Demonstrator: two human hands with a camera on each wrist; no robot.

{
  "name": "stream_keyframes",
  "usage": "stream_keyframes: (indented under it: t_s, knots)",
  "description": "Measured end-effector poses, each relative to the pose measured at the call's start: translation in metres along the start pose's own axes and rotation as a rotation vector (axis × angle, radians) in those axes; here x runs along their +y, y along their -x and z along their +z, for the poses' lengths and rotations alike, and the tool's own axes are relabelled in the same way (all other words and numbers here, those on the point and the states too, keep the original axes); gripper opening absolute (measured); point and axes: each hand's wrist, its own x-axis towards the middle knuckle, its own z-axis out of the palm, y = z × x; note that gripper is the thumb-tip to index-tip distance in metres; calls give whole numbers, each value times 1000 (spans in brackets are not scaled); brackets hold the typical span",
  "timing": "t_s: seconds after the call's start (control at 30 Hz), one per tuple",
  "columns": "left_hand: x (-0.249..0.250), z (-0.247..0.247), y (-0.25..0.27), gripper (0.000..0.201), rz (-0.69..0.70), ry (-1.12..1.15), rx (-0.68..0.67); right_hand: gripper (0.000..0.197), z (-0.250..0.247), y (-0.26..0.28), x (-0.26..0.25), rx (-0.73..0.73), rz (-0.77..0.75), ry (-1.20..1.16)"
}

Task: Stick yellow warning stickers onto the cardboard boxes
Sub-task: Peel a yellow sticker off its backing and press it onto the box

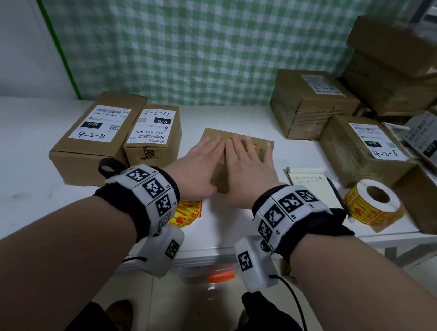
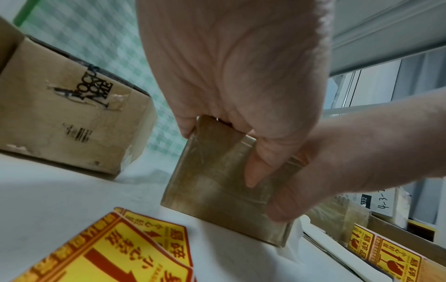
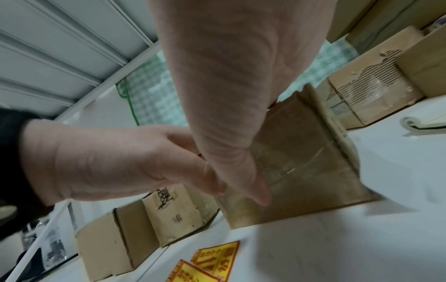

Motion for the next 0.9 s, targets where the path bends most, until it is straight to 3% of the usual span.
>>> stream_keyframes:
  t_s: [0.3, 0.43, 0.57, 0.67, 0.8, 0.9]
  knots:
    - [7, -3, 8, 95, -35, -8, -38, 103, 0, 14, 23, -30, 122, -73]
    - [2, -1, 14, 94, -8, 51, 7, 109, -9, 12, 37, -7, 275, -536]
    - [1, 0, 20, 79, -32, 160, 163, 88, -11, 5, 49, -1, 410, -850]
    - [-4, -3, 20, 62, -198, 268, 266, 65, -9, 0, 48, -31, 419, -1047]
    - [-16, -9, 11, 78, -219, 417, 227, 55, -11, -9, 47, 76, 357, -1199]
    - [-16, -16, -3, 70, -247, 396, 297, 55, -12, -22, 45, 247, 308, -1182]
